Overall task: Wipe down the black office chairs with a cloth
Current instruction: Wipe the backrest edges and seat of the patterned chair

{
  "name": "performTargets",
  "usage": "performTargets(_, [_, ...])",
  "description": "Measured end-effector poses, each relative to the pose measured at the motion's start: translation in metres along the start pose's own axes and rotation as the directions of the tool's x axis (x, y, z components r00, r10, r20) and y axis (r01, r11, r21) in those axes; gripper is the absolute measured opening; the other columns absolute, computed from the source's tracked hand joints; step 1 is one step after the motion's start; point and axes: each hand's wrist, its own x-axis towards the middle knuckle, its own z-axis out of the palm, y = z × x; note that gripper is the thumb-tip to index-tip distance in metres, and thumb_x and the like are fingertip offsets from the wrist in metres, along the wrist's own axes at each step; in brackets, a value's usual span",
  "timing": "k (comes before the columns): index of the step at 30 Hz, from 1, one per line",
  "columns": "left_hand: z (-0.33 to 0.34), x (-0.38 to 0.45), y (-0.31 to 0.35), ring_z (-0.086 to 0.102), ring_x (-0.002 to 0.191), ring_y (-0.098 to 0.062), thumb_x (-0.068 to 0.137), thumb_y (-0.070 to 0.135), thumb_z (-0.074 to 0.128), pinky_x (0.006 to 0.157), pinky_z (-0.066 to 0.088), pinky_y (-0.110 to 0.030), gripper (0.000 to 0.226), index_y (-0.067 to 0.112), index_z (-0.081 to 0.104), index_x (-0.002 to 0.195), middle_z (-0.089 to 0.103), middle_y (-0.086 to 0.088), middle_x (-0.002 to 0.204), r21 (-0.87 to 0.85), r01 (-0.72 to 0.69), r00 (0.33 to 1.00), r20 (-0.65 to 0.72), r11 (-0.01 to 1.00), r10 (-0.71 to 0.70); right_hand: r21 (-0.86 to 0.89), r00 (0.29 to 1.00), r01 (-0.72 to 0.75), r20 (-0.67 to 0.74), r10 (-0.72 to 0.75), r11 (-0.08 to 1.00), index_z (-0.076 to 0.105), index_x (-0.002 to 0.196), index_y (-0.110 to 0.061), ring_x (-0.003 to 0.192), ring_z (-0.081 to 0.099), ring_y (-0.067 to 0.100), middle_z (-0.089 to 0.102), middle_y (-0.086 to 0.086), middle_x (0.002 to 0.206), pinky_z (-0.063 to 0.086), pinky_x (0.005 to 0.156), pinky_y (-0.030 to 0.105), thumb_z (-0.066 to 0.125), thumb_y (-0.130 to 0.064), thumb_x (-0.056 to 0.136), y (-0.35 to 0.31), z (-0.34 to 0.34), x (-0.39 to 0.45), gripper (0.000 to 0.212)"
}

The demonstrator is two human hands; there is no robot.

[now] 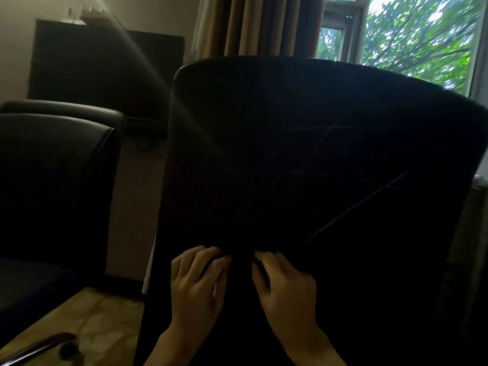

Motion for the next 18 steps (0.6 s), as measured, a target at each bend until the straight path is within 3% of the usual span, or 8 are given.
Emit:
performTargets(7, [0.015, 0.110, 0.015, 0.057, 0.095, -0.027, 0.087, 0.010, 0.065, 0.082, 0.039, -0.039, 0.010, 0.011, 0.073, 0.093, 0.065, -0.005, 0.101, -0.037, -0.031, 0.993, -0.115, 0.999, 0.027, 0.020, 0.981, 0.042, -0.192, -0.038, 0.999, 0.066, 0.099, -0.013, 0.055, 0.061, 0.020, 0.066, 0.003, 0.079, 0.046, 0.044, 0.029, 0.049, -0.027, 0.095, 0.015, -0.031, 0.091, 0.022])
performTargets(14, [0.021, 0.246, 0.042, 0.055, 0.101, -0.022, 0.095, 0.023, 0.059, 0.084, 0.036, -0.033, 0.014, 0.017, 0.071, 0.100, 0.064, -0.002, 0.105, -0.031, -0.117, 0.963, -0.250, 0.993, 0.105, -0.027, 0.920, 0.030, -0.391, -0.038, 0.999, 0.061, 0.100, -0.015, 0.075, 0.063, 0.033, 0.066, 0.006, 0.087, 0.040, 0.060, 0.034, 0.055, -0.028, 0.092, 0.031, -0.091, 0.202, 0.017])
performTargets(18, [0.019, 0.280, 0.050, 0.054, 0.102, -0.022, 0.095, 0.025, 0.058, 0.085, 0.041, -0.036, 0.016, 0.017, 0.070, 0.101, 0.063, 0.000, 0.104, -0.039, -0.154, 0.962, -0.234, 0.987, 0.140, -0.052, 0.914, 0.015, -0.403, -0.035, 0.999, 0.061, 0.101, -0.017, 0.079, 0.062, 0.034, 0.066, 0.005, 0.085, 0.031, 0.062, 0.032, 0.055, -0.030, 0.091, 0.038, -0.110, 0.229, 0.016])
